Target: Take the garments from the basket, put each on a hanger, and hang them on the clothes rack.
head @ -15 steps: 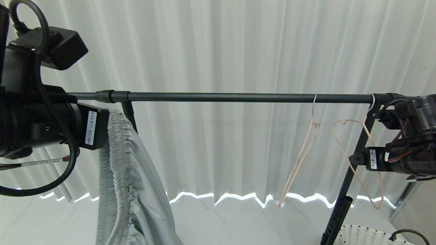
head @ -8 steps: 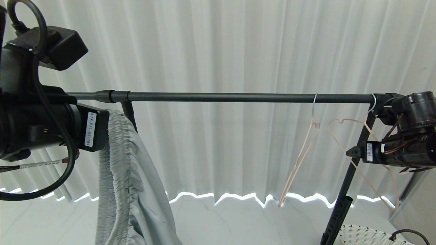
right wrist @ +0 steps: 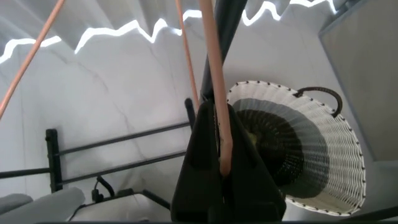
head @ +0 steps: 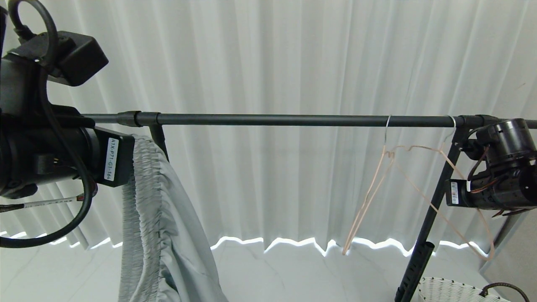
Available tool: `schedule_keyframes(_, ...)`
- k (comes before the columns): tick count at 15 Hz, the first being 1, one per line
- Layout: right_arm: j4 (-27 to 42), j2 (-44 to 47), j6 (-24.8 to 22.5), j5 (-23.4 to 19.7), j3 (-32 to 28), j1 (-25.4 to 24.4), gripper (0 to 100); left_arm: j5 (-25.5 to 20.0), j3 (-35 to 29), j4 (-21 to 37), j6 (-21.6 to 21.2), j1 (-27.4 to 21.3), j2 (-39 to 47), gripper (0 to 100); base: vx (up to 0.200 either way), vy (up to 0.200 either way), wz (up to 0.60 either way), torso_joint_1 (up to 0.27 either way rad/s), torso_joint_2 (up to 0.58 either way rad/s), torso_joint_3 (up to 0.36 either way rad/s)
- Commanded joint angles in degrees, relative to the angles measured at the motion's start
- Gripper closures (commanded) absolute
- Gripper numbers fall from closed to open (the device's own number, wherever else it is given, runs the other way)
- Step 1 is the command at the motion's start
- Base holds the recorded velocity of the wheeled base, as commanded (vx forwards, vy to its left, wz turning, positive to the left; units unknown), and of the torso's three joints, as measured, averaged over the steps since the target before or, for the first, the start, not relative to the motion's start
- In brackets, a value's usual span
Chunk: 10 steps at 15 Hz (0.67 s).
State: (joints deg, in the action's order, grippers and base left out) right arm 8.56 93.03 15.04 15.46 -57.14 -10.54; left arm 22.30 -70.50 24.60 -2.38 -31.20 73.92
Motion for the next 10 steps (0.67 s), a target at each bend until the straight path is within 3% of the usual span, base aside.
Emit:
schedule_keyframes(1,-0.21,-0.13,-0.01,0.01,0.01,-0.09,100,0.03,-0.08,0.01,0.00,-0.01,0.08,100,0.000,0.000,0.00,0.000,0.00,0.000)
schedule_keyframes(10,-2.41,-9.71,-0.37,0.63,2.82,-1.67,100,0.03,0.10,0.01,-0.08,-0.01,-0.80,100,0.000,0.000,0.00,0.000,0.00,0.000)
